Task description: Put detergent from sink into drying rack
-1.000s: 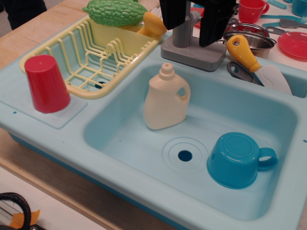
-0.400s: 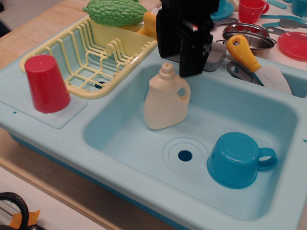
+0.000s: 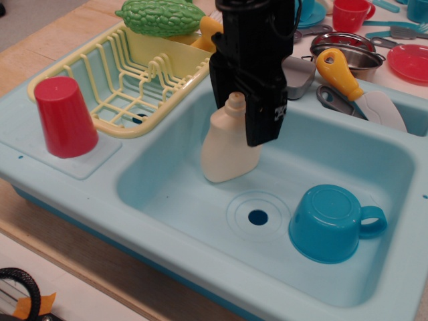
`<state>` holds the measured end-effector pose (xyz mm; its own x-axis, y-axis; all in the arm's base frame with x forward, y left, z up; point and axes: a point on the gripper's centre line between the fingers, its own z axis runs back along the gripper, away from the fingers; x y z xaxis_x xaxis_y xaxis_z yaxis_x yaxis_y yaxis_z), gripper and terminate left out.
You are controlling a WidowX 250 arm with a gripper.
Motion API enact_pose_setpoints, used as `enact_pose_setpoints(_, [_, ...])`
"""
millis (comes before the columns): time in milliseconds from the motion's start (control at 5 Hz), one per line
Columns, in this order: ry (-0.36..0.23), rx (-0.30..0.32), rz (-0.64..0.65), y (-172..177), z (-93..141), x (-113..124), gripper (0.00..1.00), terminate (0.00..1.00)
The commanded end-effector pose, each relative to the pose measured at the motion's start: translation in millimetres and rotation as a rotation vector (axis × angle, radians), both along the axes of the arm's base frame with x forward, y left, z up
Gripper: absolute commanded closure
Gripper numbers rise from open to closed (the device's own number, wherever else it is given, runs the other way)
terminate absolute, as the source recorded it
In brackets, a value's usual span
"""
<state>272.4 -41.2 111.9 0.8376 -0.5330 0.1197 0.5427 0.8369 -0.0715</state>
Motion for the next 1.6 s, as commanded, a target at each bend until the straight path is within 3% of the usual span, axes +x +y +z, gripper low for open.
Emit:
enact_pose_setpoints(0, [-0.086,0.010,0.023,9.0,-2.1,-2.2,1.00,0.00])
enact_pose_setpoints(200, [-0.099,0.018,0.036,10.0,-5.6,-2.8,1.00,0.00])
enact_pose_setpoints(400, [-0.067,0.049,0.051,7.5,14.6,0.6,1.00,0.00])
enact_pose_setpoints(600, [-0.038,0.143,0.022,9.9,60.6,5.6,1.00,0.00])
enact_pose_setpoints(800, [0.019,0.183,0.000,19.2,94.2,13.4,1.00,0.00])
enact_pose_setpoints(1000, [0.041,0.218,-0.012,36.0,111.5,11.0,1.00,0.00])
enact_pose_setpoints(1400, [0.012,0.223,0.012,68.3,110.6,-13.2,1.00,0.00])
